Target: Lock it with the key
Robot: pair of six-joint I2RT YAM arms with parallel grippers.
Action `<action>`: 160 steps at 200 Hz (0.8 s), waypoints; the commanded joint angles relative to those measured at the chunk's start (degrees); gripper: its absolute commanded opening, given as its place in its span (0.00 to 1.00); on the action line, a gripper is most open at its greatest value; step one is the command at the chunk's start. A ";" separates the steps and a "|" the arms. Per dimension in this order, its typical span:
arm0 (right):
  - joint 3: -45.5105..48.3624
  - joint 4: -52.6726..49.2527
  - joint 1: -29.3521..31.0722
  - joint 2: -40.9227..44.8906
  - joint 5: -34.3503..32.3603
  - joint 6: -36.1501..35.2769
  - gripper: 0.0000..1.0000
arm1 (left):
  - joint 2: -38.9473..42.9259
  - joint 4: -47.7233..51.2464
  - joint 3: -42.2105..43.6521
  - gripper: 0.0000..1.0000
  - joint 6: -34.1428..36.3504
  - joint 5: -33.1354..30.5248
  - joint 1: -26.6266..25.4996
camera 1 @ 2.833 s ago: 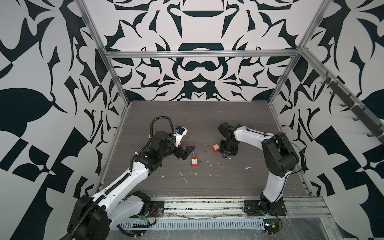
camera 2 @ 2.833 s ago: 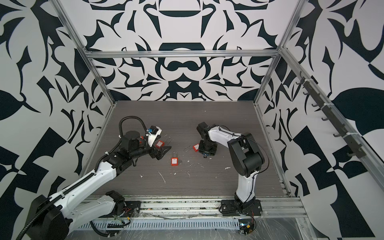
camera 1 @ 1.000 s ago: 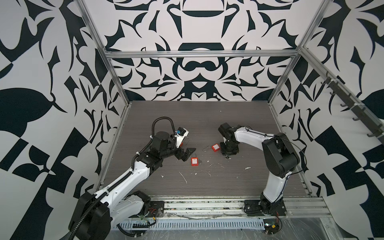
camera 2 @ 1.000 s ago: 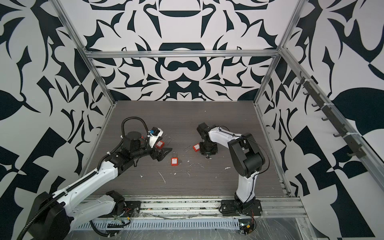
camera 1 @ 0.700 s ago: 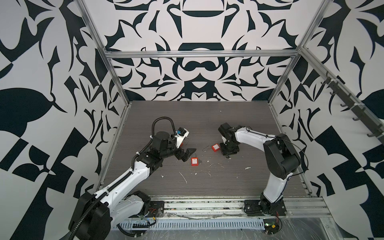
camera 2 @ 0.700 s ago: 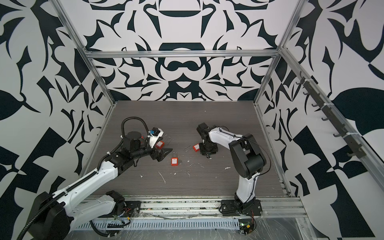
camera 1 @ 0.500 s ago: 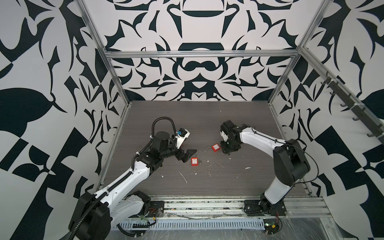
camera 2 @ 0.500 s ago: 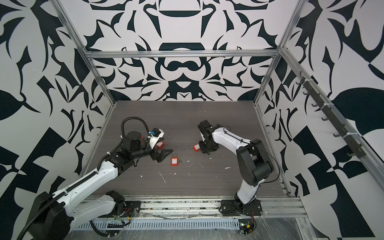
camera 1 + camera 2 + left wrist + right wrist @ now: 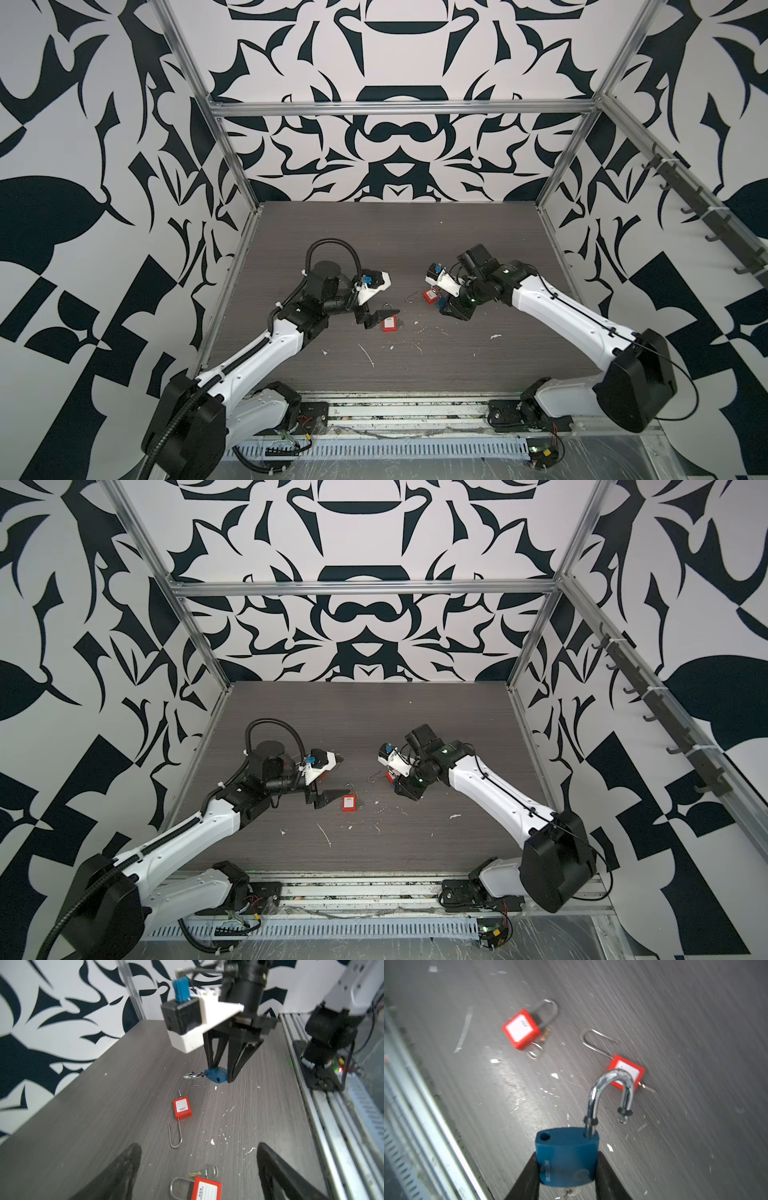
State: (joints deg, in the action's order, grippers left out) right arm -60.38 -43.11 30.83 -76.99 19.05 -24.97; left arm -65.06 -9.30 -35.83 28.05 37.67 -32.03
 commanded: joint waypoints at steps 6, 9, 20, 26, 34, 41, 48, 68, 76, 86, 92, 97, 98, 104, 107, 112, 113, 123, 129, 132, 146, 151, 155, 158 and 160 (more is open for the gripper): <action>-2.31 -3.45 0.20 0.11 8.70 -11.70 0.12 | -4.29 -1.31 -3.08 0.80 14.77 4.51 -0.66; -2.74 -4.10 0.22 -0.24 8.93 -12.15 0.12 | -4.72 -1.58 -3.31 0.79 15.55 4.59 -0.89; -4.49 -7.61 0.31 -1.38 10.10 -14.04 0.12 | -6.12 -2.76 -3.76 0.76 18.20 4.83 -1.54; -5.29 -9.16 0.49 -1.84 10.45 -15.03 0.12 | -6.74 -2.80 -4.11 0.73 20.42 4.87 -2.15; -6.22 -10.64 0.71 -2.33 10.81 -16.08 0.12 | -7.44 -2.78 -4.77 0.68 22.58 4.63 -2.95; -6.77 -11.40 1.05 -2.60 10.93 -16.72 0.12 | -7.51 -2.82 -5.26 0.65 23.65 4.40 -3.73; -7.24 -12.01 1.24 -2.71 11.08 -17.30 0.12 | -9.85 -2.83 -5.76 0.63 25.69 4.26 -4.36; -8.15 -12.61 1.91 -2.72 11.95 -18.08 0.12 | -11.41 -2.82 -6.82 0.59 28.33 4.07 -5.86; -8.48 -12.70 2.12 -2.66 12.61 -18.09 0.12 | -11.79 -2.85 -6.96 0.57 28.95 4.10 -6.34; -8.77 -12.80 2.40 -2.79 13.20 -17.84 0.12 | -12.30 -3.26 -7.13 0.56 29.62 4.21 -6.80; -9.04 -12.85 2.60 -2.80 13.57 -17.57 0.12 | -12.66 -3.65 -7.24 0.55 29.93 4.34 -7.03; -9.13 -12.87 2.87 -2.82 13.85 -17.49 0.12 | -12.91 -3.87 -7.40 0.54 30.17 4.34 -7.12; -9.18 -12.87 2.90 -2.86 13.88 -17.48 0.12 | -12.95 -3.88 -7.40 0.54 30.19 4.34 -7.10; -9.33 -12.98 3.19 -2.89 14.16 -17.33 0.12 | -13.29 -3.92 -7.64 0.53 30.46 4.47 -7.33; -9.40 -12.97 3.33 -2.90 14.26 -17.26 0.12 | -13.34 -3.91 -7.79 0.52 30.54 4.58 -7.41; -9.48 -12.97 3.56 -2.93 14.47 -17.07 0.12 | -13.57 -3.88 -8.02 0.52 30.74 4.60 -7.58; -9.53 -12.96 3.59 -2.91 14.45 -16.97 0.12 | -13.59 -3.88 -8.02 0.51 30.79 4.60 -7.59; -9.80 -13.27 3.69 -3.12 14.87 -16.76 0.12 | -13.60 -3.92 -8.21 0.49 31.26 4.56 -7.85; -9.88 -13.58 3.74 -3.33 14.88 -16.77 0.12 | -13.60 -3.86 -8.29 0.47 31.36 4.60 -7.94; -10.06 -13.72 3.79 -3.45 14.88 -16.78 0.12 | -13.63 -3.82 -8.29 0.45 31.44 4.60 -8.00; -10.54 -14.52 3.95 -3.84 14.83 -16.73 0.12 | -13.36 -3.32 -8.29 0.39 31.92 4.60 -8.21; -10.75 -14.59 3.97 -3.89 14.81 -16.78 0.12 | -13.30 -2.99 -8.30 0.37 32.16 4.60 -8.30; -10.88 -14.72 3.98 -4.00 14.92 -16.75 0.12 | -13.17 -2.72 -8.29 0.36 32.45 4.60 -8.39; -10.98 -14.82 4.02 -4.04 15.03 -16.77 0.12 | -13.24 -2.39 -8.29 0.35 32.64 4.60 -8.45; -11.14 -14.88 4.10 -4.11 15.08 -16.78 0.12 | -13.23 -2.15 -8.33 0.34 32.84 4.60 -8.48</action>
State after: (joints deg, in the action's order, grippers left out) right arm -68.47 -56.31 34.54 -80.97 31.42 -41.15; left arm -78.24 -12.60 -42.61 57.93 40.64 -39.94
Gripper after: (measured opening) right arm 0.404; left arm 0.372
